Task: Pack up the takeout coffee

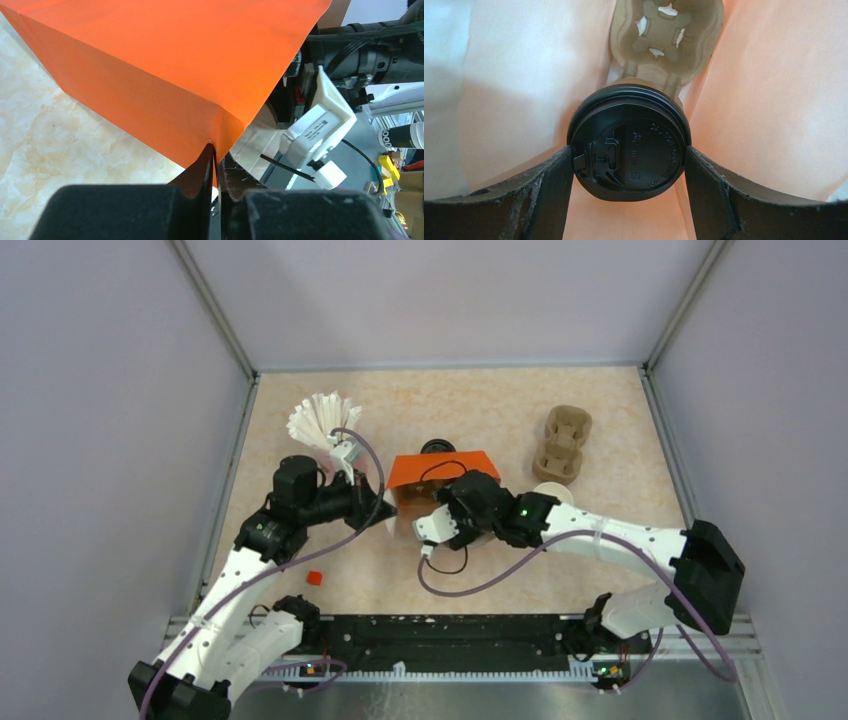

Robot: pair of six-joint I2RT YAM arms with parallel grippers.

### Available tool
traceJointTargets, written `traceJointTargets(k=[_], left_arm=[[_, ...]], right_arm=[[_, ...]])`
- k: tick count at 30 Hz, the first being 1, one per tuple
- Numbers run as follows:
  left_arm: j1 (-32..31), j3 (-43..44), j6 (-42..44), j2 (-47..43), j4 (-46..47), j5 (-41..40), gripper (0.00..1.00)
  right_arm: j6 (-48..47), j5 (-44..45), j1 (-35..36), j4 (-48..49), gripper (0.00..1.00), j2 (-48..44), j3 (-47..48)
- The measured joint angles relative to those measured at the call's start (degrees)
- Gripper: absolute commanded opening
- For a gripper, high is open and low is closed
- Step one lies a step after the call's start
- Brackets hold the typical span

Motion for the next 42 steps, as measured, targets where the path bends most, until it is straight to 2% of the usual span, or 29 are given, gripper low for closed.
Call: traceJointTargets(k=[13, 25, 37, 40, 42], left_arm=[[0.0, 0.46, -0.04, 0.35, -0.46, -0.13, 0.1], [-0.04, 1.6, -0.9, 2.05, -0.46, -0.02, 0.13], [-0.04, 1.6, -1.29, 2.64, -0.48, -0.31, 0.11], [-0.04, 1.6, -1.29, 2.67, -0.46, -0.35, 0.14], [-0.04, 1.7, -1.29, 2.91, -0.48, -0.31, 0.22]], right_arm=[[4.22, 1.4, -3.13, 5.99, 0.45, 2.6, -0.2], [2.21, -0.35, -4.42, 6.82, 0.45, 0.42, -2.43], [-0.11, -1.31, -5.66, 8.52, 0.45, 4.9, -0.74], [-0.33, -1.62, -6.16, 8.41, 0.45, 4.98, -0.5], [-0.74, -1.77, -6.54, 8.44, 0.45, 4.98, -0.5]])
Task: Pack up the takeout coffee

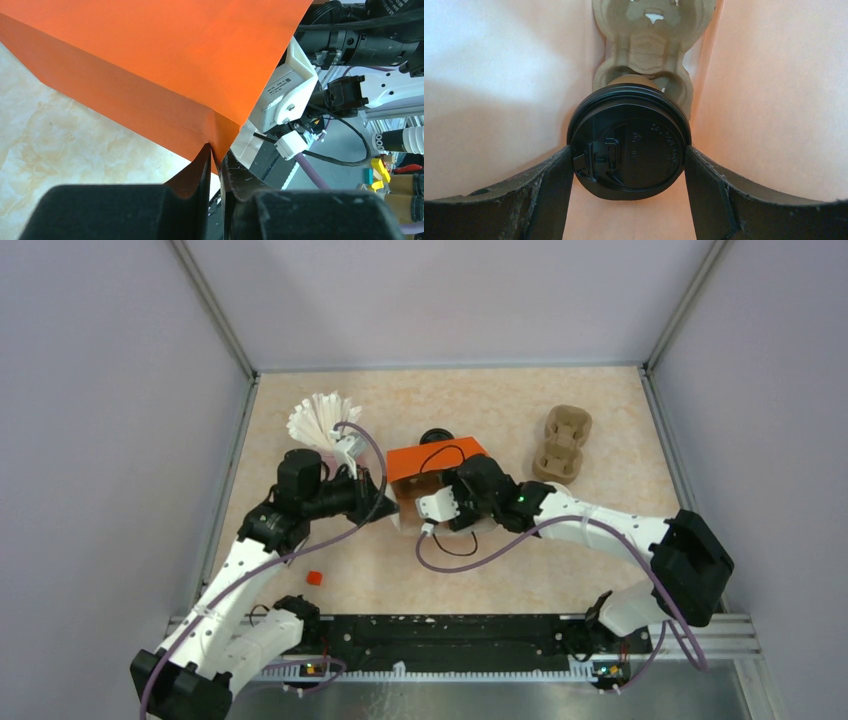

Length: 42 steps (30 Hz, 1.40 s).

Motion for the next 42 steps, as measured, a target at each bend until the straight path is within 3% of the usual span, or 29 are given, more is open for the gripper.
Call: traceJointTargets(k=[3, 5, 6, 14, 18, 20, 24, 27, 36, 42], left_arm=[[0.0, 0.5, 0.02, 0.48, -0.02, -0.02, 0.32], [0.0, 0.63, -0.09, 0.48, -0.04, -0.28, 0.49], [0.0, 0.74, -0.13, 0.48, -0.15, -0.72, 0.51], [0.0, 2.32, -4.39, 0.33, -5.2, -6.25, 0.54], [-0.02, 2.32, -7.21, 0.37, -7.1, -7.61, 0.63], [-0.02, 2.32, -8.04, 0.74, -7.39, -7.91, 0.58], [-0.02, 2.32, -9.57, 2.6, -6.95, -7.65, 0.29], [-0.02, 2.32, -10.47, 3.34, -6.25, -7.45, 0.15], [0.0, 2.84, -10.38, 4.61, -4.81, -5.84, 0.0], [0.0, 7.45, -9.09, 6.93, -7.08, -4.98, 0.0]], right_arm=[[-0.35, 0.04, -0.5, -0.02, 0.45, 0.0, 0.0], [-0.35, 0.04, -0.61, -0.02, 0.45, 0.0, 0.0], [-0.35, 0.04, -0.63, -0.02, 0.45, 0.0, 0.0], [-0.02, 0.0, -0.66, 0.11, 0.45, 0.0, 0.0], [0.72, -0.09, -0.72, 0.22, 0.45, 0.0, 0.0], [0.94, -0.13, -0.74, 0.33, 0.45, 0.0, 0.0], [1.31, -0.17, -0.85, 0.5, 0.45, 0.0, 0.0], [1.2, -0.35, -1.03, 0.52, 0.45, 0.0, 0.0], [-1.4, -1.22, -1.73, 0.7, 0.45, -0.02, -0.02], [-1.66, -0.74, -2.05, -1.31, 0.45, -0.24, 1.53]])
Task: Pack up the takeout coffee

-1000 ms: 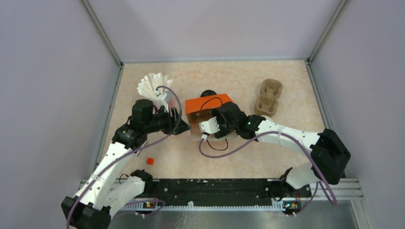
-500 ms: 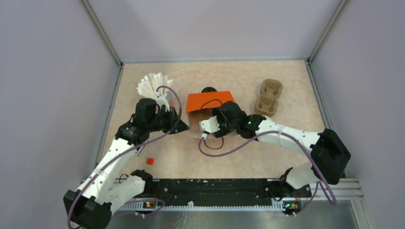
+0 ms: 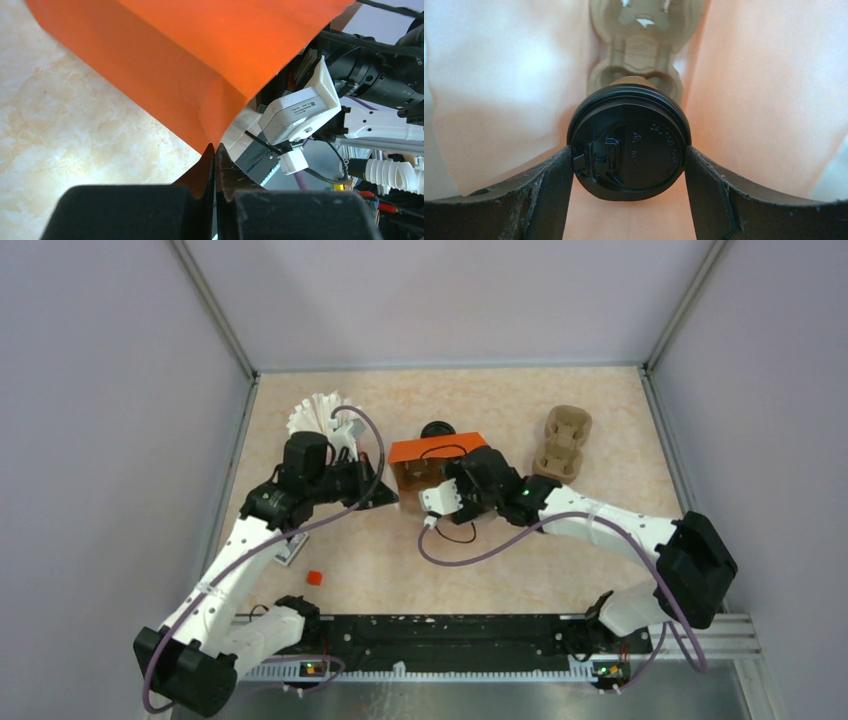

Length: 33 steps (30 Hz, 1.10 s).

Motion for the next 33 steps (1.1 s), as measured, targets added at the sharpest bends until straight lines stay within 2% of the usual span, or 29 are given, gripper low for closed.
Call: traceJointTargets(k=[5, 13, 26, 33], left_arm=[[0.0, 4.0, 1.64, 2.21, -3.08, 1.99, 0.0], [0.0, 2.67, 2.69, 2.32, -5.33, 3.65, 0.0], [0.0, 1.6, 3.08, 1.64, -4.5, 4.74, 0.0], [0.0, 1.6, 3.1, 1.64, -4.39, 4.92, 0.0]], right_arm=[[0.35, -0.94, 0.15, -2.64, 0.45, -4.02, 0.85], [-0.31, -3.63, 0.13, -1.55, 0.45, -5.86, 0.15], [-3.85, -5.99, -1.77, 2.19, 0.45, 0.46, 0.59], [-5.05, -6.05, -4.2, 2.43, 0.45, 0.7, 0.79]])
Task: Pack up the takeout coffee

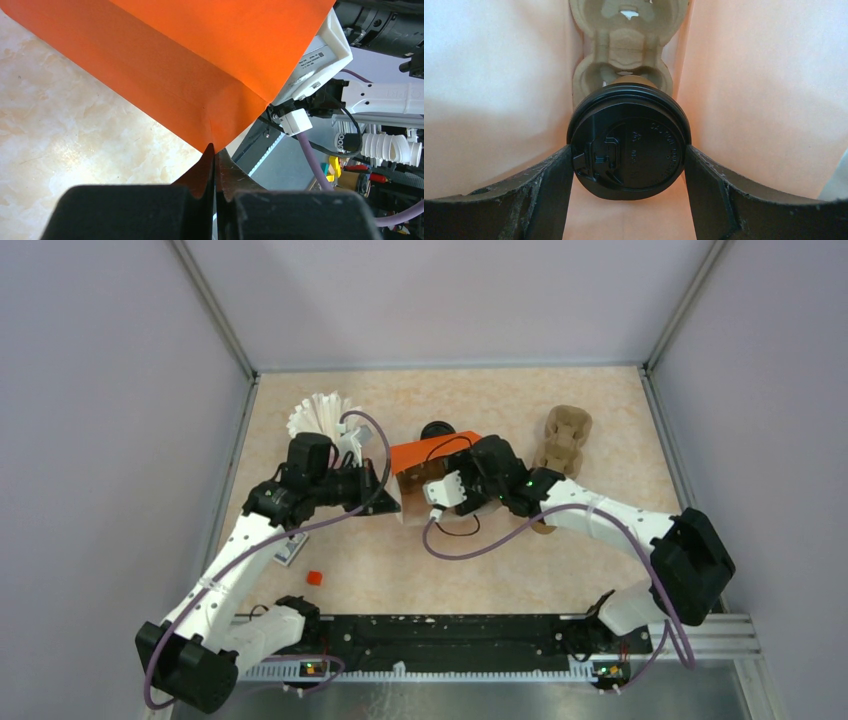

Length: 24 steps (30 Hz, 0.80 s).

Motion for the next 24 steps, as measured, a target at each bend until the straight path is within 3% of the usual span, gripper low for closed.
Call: traceJointTargets(k=[24], left_arm=[[0.0, 0.0, 0.68, 0.0, 0.37, 0.35, 0.0]], right_arm=[[-3.72, -2.56, -0.48, -1.25, 0.45, 1.44, 0.55]])
